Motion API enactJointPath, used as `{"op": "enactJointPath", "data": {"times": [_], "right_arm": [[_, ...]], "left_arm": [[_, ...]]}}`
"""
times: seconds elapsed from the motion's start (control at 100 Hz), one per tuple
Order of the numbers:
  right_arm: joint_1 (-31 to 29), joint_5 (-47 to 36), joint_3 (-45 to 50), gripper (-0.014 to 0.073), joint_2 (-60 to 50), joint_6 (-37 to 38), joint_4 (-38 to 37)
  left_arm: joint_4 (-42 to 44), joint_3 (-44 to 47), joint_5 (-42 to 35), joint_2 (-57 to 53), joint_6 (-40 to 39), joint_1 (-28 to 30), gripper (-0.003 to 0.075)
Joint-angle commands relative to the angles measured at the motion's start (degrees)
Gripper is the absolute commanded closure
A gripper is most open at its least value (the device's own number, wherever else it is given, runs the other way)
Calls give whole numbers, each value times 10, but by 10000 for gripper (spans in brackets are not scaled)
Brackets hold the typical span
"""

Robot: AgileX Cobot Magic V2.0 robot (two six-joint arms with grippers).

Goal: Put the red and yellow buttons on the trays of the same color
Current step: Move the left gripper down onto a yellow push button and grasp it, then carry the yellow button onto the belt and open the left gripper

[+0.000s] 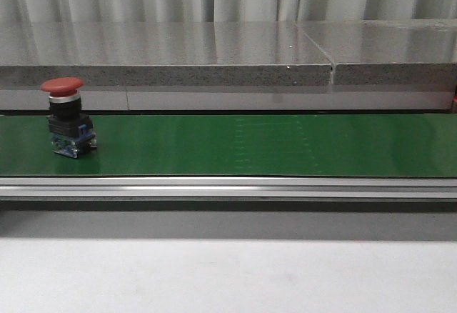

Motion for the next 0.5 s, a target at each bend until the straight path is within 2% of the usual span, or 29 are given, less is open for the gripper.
{"op": "enactJointPath", "data": {"times": [0.0,0.27,0.49], "right_arm": [[1,-34,-20,662,-4,-4,-4],[1,-33,-20,662,-4,-4,-4],[1,-34,-20,662,-4,-4,-4]], "left_arm": [[-3,-16,-17,-57,-1,1,739],[-18,-16,-1,-179,-1,-13,739],[-19,-14,56,-263,16,-78,739]]}}
